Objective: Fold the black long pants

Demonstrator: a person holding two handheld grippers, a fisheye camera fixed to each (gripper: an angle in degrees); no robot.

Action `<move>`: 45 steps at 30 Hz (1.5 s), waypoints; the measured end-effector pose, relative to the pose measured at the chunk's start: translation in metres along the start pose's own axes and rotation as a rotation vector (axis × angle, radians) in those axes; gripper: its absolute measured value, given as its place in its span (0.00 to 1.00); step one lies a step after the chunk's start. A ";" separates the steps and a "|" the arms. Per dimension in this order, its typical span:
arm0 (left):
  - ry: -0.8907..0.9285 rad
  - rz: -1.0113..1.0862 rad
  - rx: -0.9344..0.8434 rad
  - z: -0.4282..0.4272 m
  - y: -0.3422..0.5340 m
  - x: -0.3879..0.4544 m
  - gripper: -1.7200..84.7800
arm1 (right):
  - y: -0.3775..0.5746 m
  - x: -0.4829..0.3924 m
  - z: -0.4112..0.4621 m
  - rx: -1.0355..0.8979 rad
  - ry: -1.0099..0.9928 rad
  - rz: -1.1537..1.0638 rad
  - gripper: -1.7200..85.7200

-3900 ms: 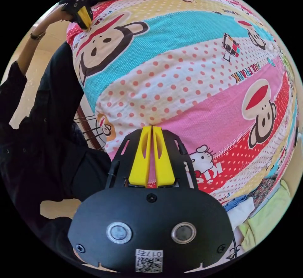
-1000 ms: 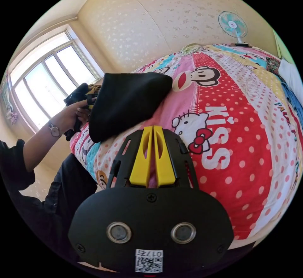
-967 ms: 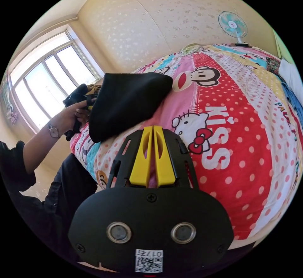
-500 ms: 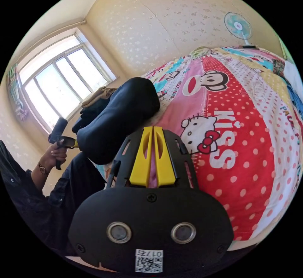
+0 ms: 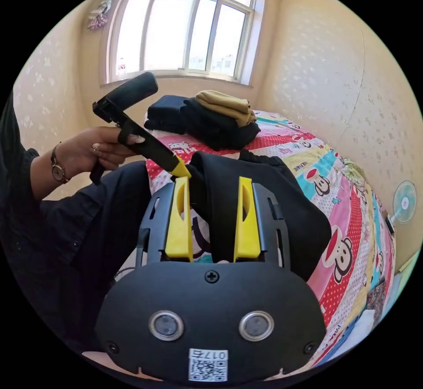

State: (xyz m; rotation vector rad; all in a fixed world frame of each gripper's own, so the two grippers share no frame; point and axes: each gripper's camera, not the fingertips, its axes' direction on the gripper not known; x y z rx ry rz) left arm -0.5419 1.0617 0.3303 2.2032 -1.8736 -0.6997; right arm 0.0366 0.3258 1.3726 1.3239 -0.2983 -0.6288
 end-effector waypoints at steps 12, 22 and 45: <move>-0.071 -0.044 -0.059 0.016 0.026 0.015 0.06 | -0.001 0.003 0.046 -0.273 0.151 0.048 0.09; 0.202 0.166 0.026 -0.017 0.008 0.063 0.03 | 0.123 0.170 -0.170 0.730 -0.006 0.991 0.06; 0.152 -0.168 -0.051 0.096 -0.073 0.011 0.16 | 0.201 0.246 -0.241 0.514 0.644 1.502 0.06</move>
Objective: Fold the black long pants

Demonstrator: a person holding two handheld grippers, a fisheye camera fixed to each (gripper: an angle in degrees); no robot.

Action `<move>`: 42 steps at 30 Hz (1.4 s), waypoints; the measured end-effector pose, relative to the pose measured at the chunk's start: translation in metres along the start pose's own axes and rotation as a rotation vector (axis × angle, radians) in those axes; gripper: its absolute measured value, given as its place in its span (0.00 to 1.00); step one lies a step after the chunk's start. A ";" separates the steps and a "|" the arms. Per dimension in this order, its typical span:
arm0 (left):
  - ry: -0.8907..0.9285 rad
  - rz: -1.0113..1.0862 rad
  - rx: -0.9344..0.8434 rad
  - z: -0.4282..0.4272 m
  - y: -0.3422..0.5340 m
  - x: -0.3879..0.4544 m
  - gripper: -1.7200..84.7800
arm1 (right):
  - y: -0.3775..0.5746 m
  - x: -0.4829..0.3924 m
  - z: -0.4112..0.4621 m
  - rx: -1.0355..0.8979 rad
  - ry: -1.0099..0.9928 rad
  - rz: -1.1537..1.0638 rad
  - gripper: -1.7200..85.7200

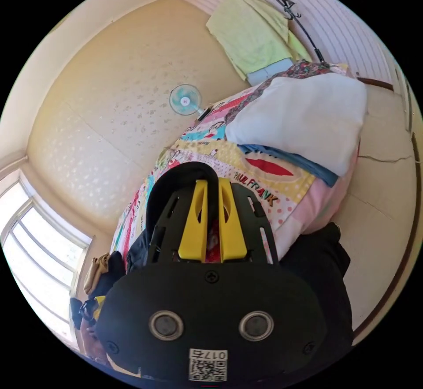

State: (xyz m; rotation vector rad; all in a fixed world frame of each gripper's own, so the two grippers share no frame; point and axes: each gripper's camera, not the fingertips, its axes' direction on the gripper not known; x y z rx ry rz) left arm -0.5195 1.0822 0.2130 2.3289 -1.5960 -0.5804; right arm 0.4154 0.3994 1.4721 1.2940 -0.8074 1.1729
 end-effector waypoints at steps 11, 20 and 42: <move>0.113 -0.384 0.022 0.040 -0.101 -0.132 0.13 | -0.018 0.007 0.013 -0.145 0.016 -0.049 0.08; 0.025 -0.124 0.083 0.005 -0.073 -0.056 0.08 | -0.038 0.002 -0.018 -0.464 0.313 -0.248 0.05; 0.002 0.040 0.021 -0.022 0.012 -0.017 0.04 | 0.197 -0.235 0.050 -0.697 -0.550 -0.854 0.04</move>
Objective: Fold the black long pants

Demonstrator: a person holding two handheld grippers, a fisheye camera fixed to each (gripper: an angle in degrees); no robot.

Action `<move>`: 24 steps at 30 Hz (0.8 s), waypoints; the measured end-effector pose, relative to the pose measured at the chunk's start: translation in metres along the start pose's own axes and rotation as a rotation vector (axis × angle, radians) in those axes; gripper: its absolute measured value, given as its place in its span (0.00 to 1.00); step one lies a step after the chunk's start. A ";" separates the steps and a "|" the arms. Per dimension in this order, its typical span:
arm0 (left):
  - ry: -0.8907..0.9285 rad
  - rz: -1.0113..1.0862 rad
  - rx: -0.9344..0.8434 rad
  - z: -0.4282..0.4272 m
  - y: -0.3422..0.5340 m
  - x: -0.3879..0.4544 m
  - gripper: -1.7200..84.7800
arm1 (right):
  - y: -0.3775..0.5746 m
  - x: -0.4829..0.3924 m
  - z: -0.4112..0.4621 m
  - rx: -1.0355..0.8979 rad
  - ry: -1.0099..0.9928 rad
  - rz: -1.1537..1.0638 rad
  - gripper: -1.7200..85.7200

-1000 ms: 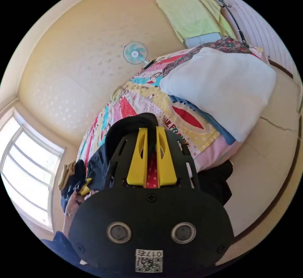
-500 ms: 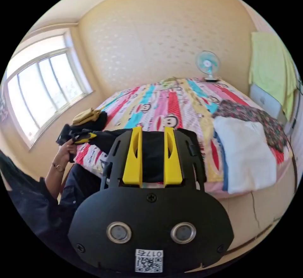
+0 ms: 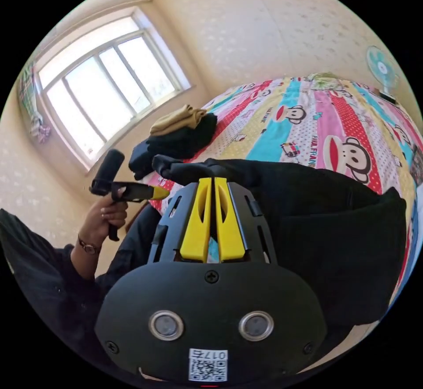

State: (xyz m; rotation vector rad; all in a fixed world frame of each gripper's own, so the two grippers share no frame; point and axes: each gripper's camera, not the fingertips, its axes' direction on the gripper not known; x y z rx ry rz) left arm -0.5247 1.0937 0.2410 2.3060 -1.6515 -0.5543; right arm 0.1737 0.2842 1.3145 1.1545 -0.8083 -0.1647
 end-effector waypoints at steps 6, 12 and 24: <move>0.036 -0.111 -0.038 0.012 0.012 -0.034 0.17 | 0.032 0.003 -0.045 0.305 0.231 0.160 0.03; -0.015 -0.077 -0.025 0.026 0.002 -0.026 0.20 | 0.057 0.025 -0.059 0.373 0.305 0.345 0.03; -0.120 -0.145 0.103 0.030 0.028 -0.022 0.19 | 0.086 0.038 -0.053 0.393 0.277 0.436 0.04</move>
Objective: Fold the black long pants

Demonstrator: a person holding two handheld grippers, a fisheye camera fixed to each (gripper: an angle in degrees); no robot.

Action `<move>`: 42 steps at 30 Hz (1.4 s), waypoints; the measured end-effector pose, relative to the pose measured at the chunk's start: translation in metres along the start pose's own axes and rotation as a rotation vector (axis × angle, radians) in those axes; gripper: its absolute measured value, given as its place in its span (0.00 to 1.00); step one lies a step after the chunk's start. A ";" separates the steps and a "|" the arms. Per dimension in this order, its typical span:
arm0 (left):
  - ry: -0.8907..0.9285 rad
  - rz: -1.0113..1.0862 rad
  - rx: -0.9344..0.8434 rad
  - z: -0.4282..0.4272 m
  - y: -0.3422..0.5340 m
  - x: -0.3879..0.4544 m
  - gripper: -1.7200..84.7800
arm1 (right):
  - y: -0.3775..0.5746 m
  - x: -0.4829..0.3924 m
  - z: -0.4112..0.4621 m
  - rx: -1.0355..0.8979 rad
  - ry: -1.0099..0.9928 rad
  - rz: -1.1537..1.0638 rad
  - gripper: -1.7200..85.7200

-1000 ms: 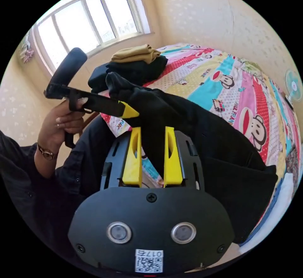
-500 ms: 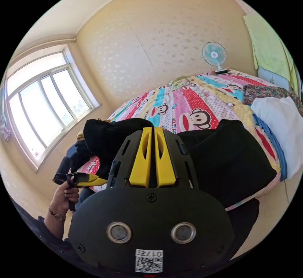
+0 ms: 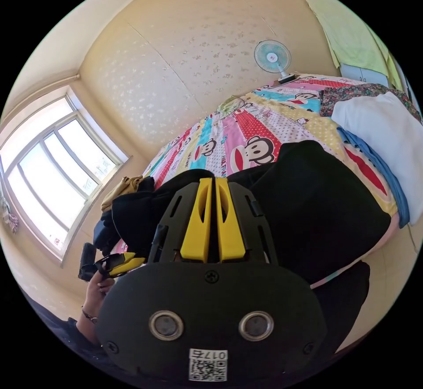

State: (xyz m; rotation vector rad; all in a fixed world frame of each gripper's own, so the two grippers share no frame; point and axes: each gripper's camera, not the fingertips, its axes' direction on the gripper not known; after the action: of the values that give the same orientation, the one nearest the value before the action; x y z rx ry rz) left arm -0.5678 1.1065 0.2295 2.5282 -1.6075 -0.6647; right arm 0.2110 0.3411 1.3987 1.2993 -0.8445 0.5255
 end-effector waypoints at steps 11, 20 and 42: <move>-0.183 0.024 0.071 -0.026 0.026 0.003 0.21 | 0.024 0.014 0.003 -0.024 -0.066 0.047 0.06; -0.366 0.048 0.062 0.022 -0.007 0.042 0.17 | 0.052 -0.027 -0.003 -0.105 -0.106 -0.527 0.20; 0.187 0.700 0.729 -0.326 0.118 0.313 0.08 | 0.016 -0.170 -0.332 0.685 -0.445 -0.638 0.05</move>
State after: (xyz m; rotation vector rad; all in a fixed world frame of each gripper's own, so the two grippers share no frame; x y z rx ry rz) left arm -0.4268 0.7244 0.4587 1.9781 -2.7698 0.2760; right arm 0.1766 0.6856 1.2601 2.2609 -0.5559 -0.0120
